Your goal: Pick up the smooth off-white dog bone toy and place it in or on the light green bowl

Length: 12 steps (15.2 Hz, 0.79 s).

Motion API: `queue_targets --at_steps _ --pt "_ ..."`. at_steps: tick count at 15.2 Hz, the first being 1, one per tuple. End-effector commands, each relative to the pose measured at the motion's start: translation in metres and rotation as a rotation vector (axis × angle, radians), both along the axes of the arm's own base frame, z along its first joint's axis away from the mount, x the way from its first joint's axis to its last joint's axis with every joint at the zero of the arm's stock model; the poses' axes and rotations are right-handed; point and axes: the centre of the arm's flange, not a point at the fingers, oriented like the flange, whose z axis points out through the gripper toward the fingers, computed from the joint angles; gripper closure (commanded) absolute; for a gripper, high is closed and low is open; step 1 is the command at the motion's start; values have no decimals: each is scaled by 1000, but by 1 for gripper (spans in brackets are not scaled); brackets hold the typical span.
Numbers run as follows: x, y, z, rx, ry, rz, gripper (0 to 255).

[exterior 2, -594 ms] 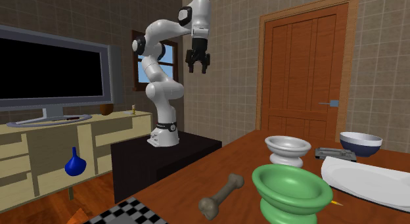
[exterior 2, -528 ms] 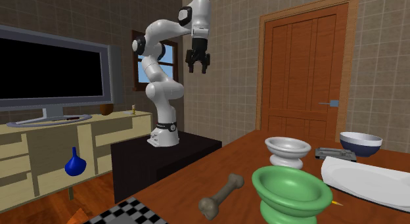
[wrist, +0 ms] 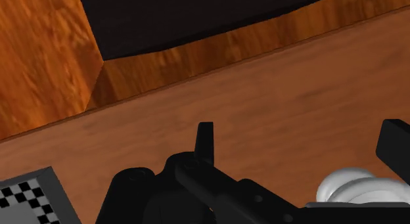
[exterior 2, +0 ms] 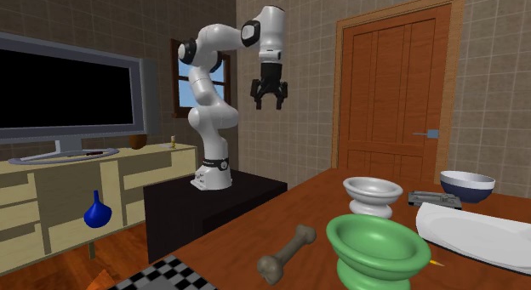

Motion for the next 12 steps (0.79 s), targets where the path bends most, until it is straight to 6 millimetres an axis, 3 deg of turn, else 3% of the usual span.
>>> queue_targets --at_steps 1,12 --pt "21 -3 -20 -2 -5 -74 0" --pt "117 -49 -113 -15 -24 -461 0"
